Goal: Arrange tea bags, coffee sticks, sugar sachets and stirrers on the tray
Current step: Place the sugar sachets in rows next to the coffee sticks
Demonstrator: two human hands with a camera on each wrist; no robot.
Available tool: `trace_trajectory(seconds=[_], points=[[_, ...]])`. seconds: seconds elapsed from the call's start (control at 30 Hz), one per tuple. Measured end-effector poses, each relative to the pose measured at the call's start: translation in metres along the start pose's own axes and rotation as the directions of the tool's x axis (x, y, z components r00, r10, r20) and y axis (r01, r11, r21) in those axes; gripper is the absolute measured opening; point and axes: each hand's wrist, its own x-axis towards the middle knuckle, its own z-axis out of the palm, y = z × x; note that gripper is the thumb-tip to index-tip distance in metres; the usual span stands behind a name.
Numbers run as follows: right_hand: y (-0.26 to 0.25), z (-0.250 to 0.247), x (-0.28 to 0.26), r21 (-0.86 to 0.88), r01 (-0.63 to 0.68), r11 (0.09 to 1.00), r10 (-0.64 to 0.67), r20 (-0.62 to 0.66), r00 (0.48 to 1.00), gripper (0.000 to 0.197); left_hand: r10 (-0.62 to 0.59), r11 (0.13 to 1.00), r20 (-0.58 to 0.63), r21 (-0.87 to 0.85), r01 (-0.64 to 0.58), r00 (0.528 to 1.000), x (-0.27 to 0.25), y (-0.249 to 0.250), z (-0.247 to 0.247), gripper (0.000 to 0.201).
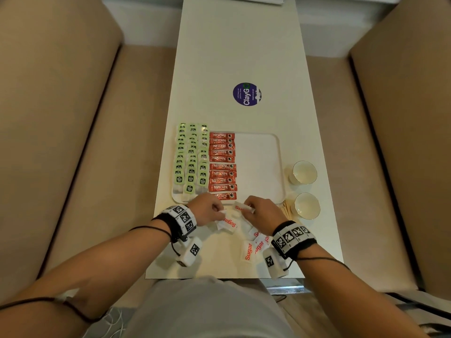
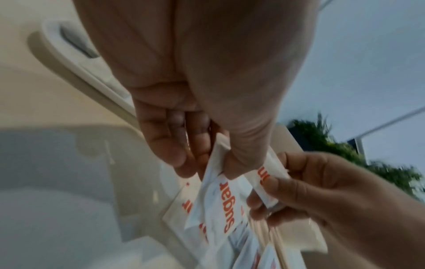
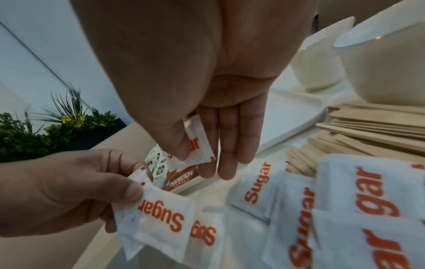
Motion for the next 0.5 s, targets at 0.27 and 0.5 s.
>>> trace_trajectory(seconds=[0.27,0.5], points=[[-0.040,-0.011,0.009,0.182,0.093,0.979,-0.092,-0.015,0.996,0.015,-0.071,0.895,0.029,-0.439,0.077,0.997,-0.006,-0.012,-0.045,0.011],[-0.069,-0.013,0.023,0.261,0.106,0.960,-0.105,-0.019,0.994,0.017,-0.123,0.698,0.074,-0.703,0.139,0.990,-0.020,-0.011,-0.061,0.015]])
